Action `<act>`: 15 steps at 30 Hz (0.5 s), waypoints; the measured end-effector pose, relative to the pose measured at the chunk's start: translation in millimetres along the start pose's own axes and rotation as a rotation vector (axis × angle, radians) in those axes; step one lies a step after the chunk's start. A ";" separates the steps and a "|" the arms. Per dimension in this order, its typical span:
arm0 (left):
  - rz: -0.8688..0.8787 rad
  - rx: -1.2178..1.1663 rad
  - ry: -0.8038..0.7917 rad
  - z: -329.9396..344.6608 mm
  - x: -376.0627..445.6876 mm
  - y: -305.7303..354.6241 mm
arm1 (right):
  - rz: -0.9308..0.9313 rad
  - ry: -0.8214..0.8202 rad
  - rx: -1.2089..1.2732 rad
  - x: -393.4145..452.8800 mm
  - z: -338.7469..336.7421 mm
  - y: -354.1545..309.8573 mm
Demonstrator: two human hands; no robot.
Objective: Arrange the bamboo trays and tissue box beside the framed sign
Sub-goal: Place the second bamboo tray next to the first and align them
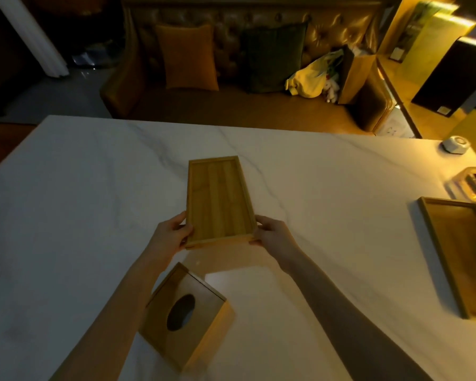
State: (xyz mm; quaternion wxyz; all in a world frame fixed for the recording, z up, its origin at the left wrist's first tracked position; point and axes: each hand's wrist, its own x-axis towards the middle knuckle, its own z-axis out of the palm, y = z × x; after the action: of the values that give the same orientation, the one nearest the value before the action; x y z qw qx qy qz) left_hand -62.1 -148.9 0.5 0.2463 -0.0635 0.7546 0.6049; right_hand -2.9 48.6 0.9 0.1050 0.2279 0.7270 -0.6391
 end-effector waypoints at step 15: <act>0.265 0.000 -0.179 143.9 -49.8 25.6 | -0.102 0.382 0.132 -89.7 -133.9 37.7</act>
State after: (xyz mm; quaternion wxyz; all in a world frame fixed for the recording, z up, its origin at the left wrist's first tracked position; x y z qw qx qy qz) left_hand 13.6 -16.5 24.3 0.2305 0.0909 0.7314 0.6353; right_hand 111.6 164.7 29.0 -0.0828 0.3142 0.7008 -0.6351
